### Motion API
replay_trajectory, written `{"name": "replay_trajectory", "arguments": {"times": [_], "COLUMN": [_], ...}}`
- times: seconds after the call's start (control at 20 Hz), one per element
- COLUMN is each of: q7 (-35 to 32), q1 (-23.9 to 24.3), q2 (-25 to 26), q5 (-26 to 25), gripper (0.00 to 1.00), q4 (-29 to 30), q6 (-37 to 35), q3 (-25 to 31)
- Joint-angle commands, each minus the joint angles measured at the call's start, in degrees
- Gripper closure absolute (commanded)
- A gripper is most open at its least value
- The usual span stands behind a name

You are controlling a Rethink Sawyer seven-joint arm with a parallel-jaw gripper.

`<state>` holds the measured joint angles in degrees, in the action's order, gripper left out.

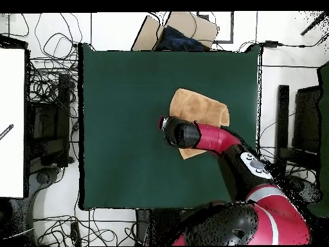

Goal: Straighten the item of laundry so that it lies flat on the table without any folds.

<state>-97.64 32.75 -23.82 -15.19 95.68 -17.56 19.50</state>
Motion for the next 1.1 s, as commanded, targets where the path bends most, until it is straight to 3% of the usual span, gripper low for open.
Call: {"name": "replay_trajectory", "arguments": {"times": [0.05, 0.55, 1.1], "q7": [-5.62, -7.66, -2.80], "q1": [-2.16, -4.45, -2.38], "q2": [-4.04, -10.43, -5.45], "q5": [-3.50, -1.58, -2.90], "gripper": [0.00, 0.00, 0.00], "q4": [0.86, 6.27, 2.34], "q6": [7.58, 5.56, 3.07], "q3": [0.53, -3.22, -1.76]}}
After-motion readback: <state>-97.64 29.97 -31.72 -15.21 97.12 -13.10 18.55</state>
